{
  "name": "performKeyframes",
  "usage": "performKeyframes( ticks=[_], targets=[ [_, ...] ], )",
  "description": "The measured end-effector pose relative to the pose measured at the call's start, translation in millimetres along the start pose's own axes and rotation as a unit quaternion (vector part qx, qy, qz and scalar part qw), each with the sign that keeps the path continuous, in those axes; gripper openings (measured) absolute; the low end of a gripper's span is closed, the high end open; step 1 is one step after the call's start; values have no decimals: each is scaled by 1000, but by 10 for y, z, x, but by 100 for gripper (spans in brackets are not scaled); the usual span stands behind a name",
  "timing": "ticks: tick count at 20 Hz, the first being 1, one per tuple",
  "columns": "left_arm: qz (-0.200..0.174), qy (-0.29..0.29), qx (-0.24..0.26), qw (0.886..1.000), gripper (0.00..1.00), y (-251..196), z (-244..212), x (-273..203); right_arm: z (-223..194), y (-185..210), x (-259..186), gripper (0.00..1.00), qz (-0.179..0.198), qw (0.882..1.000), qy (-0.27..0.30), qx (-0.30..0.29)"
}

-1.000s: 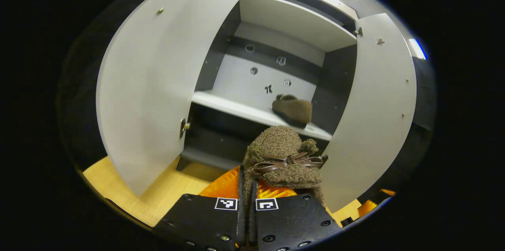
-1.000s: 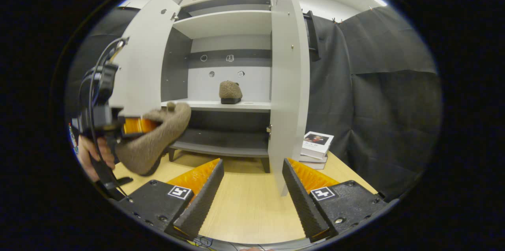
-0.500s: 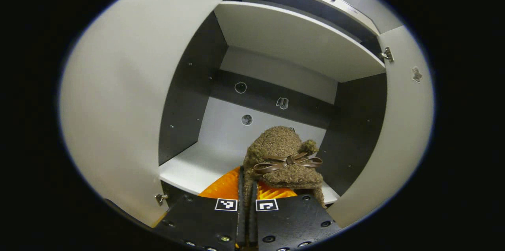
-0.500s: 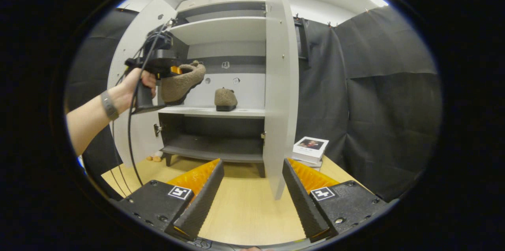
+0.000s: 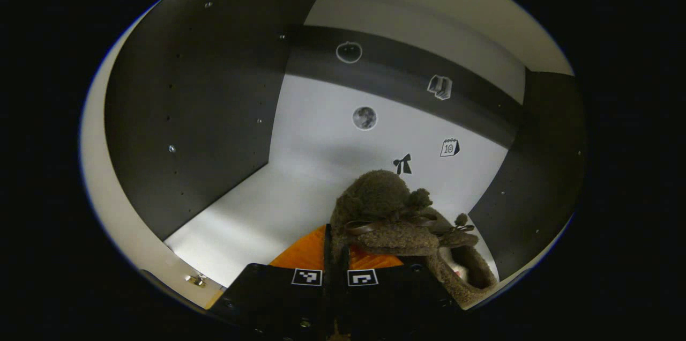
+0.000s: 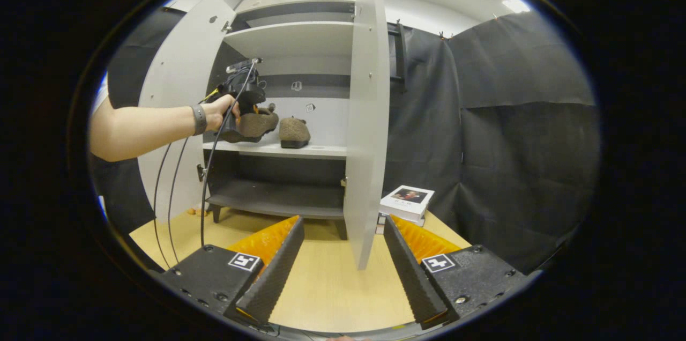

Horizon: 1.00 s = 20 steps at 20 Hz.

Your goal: Grab one shoe with the right hand and put it into the shoe cabinet, grab the other shoe with the left hand and put it into the shoe cabinet; then close the right door with the right hand and the left door with the left hand.

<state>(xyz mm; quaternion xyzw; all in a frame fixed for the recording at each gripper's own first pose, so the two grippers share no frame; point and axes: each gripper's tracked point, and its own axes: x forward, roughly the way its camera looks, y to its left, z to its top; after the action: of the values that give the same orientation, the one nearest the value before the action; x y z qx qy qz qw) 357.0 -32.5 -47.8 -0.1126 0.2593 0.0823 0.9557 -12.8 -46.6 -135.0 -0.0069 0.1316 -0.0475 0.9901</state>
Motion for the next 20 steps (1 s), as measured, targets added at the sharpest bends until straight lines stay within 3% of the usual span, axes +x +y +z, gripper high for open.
performKeyframes(
  ticks=[5,11,12,13,16,17,18,19,20],
  targets=[
    [23,51,-31,998,3,124,-185,230,-19,5,23,95,-3,1000,5,8],
    [14,80,-24,996,4,118,-199,321,-92,61,16,95,7,1000,19,7],
    [12,83,-19,996,20,108,-204,334,-91,63,15,95,7,1000,19,7],
    [12,86,-15,996,12,109,-209,346,-94,64,11,95,7,1000,18,7],
    [12,93,-10,996,21,106,-211,341,-89,55,-4,95,4,1000,16,8],
    [19,97,-10,995,37,138,-213,341,-86,51,-13,95,4,1000,17,8],
    [26,101,-8,994,33,174,-217,312,-88,44,-17,95,4,1000,16,8],
    [33,104,-7,994,40,213,-213,295,-88,43,-22,95,3,1000,16,8],
    [42,107,-5,993,52,262,-218,270,-88,54,-33,95,3,1000,16,9]
  ],
)
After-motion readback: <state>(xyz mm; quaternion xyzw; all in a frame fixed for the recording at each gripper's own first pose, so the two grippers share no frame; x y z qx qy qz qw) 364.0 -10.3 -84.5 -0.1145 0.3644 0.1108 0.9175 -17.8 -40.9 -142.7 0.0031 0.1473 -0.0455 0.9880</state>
